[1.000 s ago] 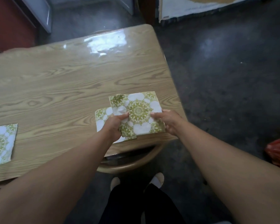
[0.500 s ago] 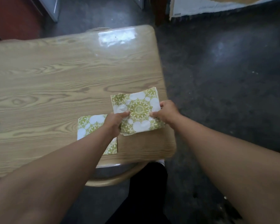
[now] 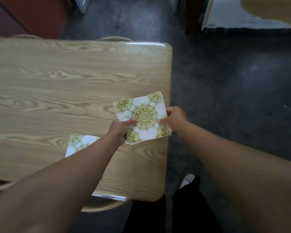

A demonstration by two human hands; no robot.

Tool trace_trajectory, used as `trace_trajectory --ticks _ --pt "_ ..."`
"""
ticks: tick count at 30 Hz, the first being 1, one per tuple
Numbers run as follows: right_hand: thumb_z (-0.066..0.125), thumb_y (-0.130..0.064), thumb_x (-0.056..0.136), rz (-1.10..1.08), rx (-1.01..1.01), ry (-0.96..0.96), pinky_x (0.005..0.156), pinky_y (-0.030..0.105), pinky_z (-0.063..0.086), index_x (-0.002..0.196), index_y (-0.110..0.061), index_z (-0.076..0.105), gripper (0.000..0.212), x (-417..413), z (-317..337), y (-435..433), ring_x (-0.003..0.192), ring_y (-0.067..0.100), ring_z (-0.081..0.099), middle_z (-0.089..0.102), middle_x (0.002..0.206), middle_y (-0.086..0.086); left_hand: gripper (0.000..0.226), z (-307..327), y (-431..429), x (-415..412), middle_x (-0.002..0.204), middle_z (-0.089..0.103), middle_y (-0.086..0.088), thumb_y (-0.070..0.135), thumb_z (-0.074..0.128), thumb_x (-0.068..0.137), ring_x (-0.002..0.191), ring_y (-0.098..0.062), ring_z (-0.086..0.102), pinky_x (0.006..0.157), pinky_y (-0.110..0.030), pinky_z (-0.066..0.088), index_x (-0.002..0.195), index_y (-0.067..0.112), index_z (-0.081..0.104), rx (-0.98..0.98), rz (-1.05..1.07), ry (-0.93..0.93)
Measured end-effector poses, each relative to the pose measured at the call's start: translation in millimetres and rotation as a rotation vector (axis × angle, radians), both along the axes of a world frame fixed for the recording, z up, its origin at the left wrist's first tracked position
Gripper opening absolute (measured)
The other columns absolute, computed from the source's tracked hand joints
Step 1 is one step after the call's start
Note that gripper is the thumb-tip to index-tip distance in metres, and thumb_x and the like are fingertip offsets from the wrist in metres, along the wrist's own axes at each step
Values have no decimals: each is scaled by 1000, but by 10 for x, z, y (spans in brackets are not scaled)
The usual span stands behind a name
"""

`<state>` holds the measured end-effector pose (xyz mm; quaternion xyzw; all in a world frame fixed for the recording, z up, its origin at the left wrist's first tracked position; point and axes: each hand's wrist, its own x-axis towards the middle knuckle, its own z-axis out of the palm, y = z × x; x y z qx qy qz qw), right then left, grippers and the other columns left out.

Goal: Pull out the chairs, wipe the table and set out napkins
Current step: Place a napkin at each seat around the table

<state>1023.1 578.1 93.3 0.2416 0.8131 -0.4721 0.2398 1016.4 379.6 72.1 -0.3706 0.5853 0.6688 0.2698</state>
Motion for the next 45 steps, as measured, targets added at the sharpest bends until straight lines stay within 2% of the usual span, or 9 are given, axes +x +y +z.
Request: trace_trajectory --ticks 5,14,19,24,28,35,40,42,45 --pt "83 -10 73 54 -16 7 83 39 59 83 -22 70 20 -300 40 182 86 16 70 73 88 -3 18 96 173 -188 92 73 -13 9 70 85 76 -27 71 58 -38 56 101 6 66 39 90 -9" --pt "82 -13 75 253 -15 49 68 27 58 90 -21 73 19 -1209 226 1033 78 9 68 73 87 -6 26 250 941 -655 104 72 -16 8 66 88 85 -30 71 70 -42 58 114 3 64 47 275 72" --pt "84 -13 73 314 -19 61 73 30 59 92 -19 73 22 -1688 324 1307 80 13 70 74 90 -3 32 321 1294 -920 108 71 -17 10 68 88 91 -32 70 70 -43 57 119 3 62 45 379 104" --pt "84 -13 72 417 -23 88 76 33 60 84 -22 71 20 -2122 380 1248 79 13 70 75 89 -1 32 372 1301 -1115 107 71 -18 10 70 85 92 -33 70 75 -46 57 116 2 64 31 510 100" --pt "85 -13 71 530 -37 106 78 35 60 96 -16 73 28 -2586 421 1023 81 16 70 74 89 0 29 373 1165 -1393 101 73 -16 11 76 80 87 -30 71 74 -44 57 107 4 67 11 620 105" --pt "84 -19 72 730 56 171 52 19 41 73 -25 66 20 -3650 504 651 62 5 58 64 68 -11 41 353 946 -2210 103 73 -17 10 81 73 94 -32 71 86 -53 55 110 3 67 79 733 122" --pt "82 -14 73 773 51 156 69 32 54 77 -18 70 13 -4319 554 478 72 16 65 70 78 -2 42 380 853 -2792 102 74 -16 9 81 73 93 -30 71 86 -51 56 113 5 67 80 789 118" --pt "81 -14 74 799 55 143 68 30 53 71 -21 68 16 -4544 558 391 70 14 64 69 75 -4 36 394 798 -2974 94 75 -16 6 80 73 85 -29 73 76 -48 59 107 4 69 95 823 116" --pt "80 -14 75 856 43 132 64 28 53 69 -24 66 18 -4875 580 221 69 14 66 71 75 -4 40 398 712 -3223 100 74 -18 3 79 73 91 -32 72 82 -53 56 112 2 67 94 883 120"
